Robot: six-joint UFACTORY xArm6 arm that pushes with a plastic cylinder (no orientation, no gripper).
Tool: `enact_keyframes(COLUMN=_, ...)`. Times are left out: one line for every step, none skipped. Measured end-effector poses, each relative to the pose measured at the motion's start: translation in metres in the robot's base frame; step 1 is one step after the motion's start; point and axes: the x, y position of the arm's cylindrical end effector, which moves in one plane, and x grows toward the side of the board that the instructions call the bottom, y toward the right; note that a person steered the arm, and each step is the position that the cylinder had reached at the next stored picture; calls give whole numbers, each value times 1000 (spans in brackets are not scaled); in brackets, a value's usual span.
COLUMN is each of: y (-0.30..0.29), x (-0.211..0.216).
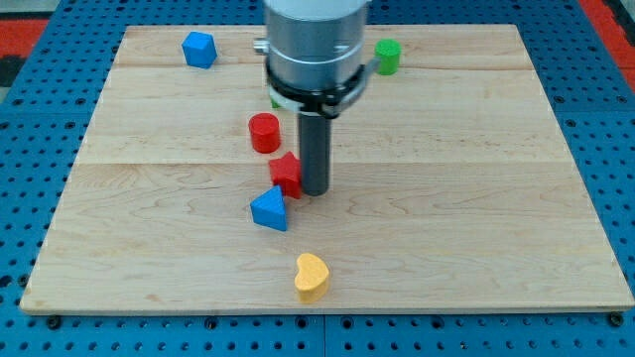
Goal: Push the yellow heart below the blue triangle
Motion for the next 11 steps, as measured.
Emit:
enact_keyframes(y=-19, x=0)
enact_keyframes(y=-6, x=7)
enact_keyframes(y=60, x=58)
enact_keyframes(y=89, x=137)
enact_keyframes(y=55, x=137)
enact_keyframes(y=3, x=135)
enact_keyframes(y=-21, x=113)
enact_keyframes(y=-25, x=101)
enact_keyframes(y=6, x=121)
enact_keyframes(y=51, x=112)
enact_keyframes(y=59, x=113)
